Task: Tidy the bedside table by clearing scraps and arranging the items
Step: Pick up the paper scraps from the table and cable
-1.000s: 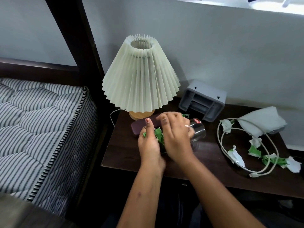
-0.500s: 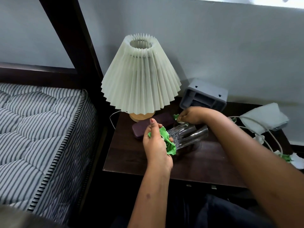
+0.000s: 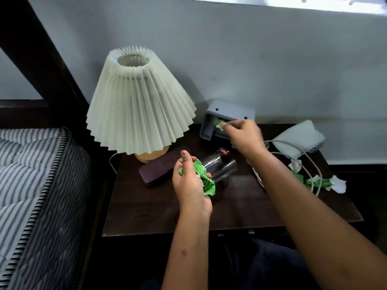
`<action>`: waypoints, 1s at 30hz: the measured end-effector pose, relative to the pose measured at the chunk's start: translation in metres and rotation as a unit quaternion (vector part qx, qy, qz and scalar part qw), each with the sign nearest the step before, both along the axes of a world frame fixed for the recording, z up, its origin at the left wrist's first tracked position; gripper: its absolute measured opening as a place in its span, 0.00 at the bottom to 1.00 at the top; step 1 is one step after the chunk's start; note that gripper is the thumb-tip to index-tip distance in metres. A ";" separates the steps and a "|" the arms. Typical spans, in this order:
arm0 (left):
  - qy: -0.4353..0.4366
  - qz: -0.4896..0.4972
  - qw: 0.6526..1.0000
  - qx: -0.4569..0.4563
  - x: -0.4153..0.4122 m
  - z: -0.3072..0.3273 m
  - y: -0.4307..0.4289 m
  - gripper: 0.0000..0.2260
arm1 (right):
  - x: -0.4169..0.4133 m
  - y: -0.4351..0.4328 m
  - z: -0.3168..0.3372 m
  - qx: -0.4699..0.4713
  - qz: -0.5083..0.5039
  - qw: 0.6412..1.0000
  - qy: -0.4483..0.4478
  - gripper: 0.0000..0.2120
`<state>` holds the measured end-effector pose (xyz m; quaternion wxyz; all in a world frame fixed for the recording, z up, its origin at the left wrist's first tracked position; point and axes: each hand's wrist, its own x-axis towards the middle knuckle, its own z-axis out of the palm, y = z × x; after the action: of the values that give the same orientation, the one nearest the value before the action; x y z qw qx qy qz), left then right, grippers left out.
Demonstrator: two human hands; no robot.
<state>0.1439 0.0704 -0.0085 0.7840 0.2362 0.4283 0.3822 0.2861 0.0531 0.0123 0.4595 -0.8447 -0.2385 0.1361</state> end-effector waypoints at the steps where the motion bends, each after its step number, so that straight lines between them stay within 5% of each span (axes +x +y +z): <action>1: -0.003 -0.004 1.000 0.000 0.002 0.001 -0.002 0.16 | 0.003 -0.011 0.001 0.068 -0.049 0.996 0.043 0.12; 3: -0.008 -0.011 1.000 0.002 0.008 0.002 -0.007 0.16 | 0.009 -0.039 -0.002 0.162 -0.137 0.971 0.112 0.10; 7: 0.008 -0.046 0.999 0.008 0.027 0.002 -0.023 0.15 | 0.031 -0.086 -0.010 0.170 -0.215 0.947 0.167 0.16; 15: 0.052 -0.111 0.992 0.041 0.074 -0.011 -0.069 0.13 | 0.043 -0.152 -0.030 -0.113 -0.144 0.980 0.077 0.09; 19: 0.059 -0.159 0.983 0.071 0.092 -0.017 -0.091 0.13 | 0.039 -0.169 -0.033 -0.194 -0.030 0.980 0.033 0.03; 23: 0.088 -0.165 0.978 0.089 0.104 -0.022 -0.106 0.12 | 0.032 -0.158 -0.043 -0.272 0.030 0.961 -0.032 0.13; 30: 0.109 -0.150 0.980 0.071 0.113 -0.031 -0.113 0.11 | 0.040 -0.162 -0.051 -0.316 0.015 0.949 -0.011 0.31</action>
<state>0.2572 -0.0425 -0.0396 0.7622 0.3934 0.4426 0.2615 0.3260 -0.1087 -0.0386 0.1643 -0.9445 -0.2009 0.2016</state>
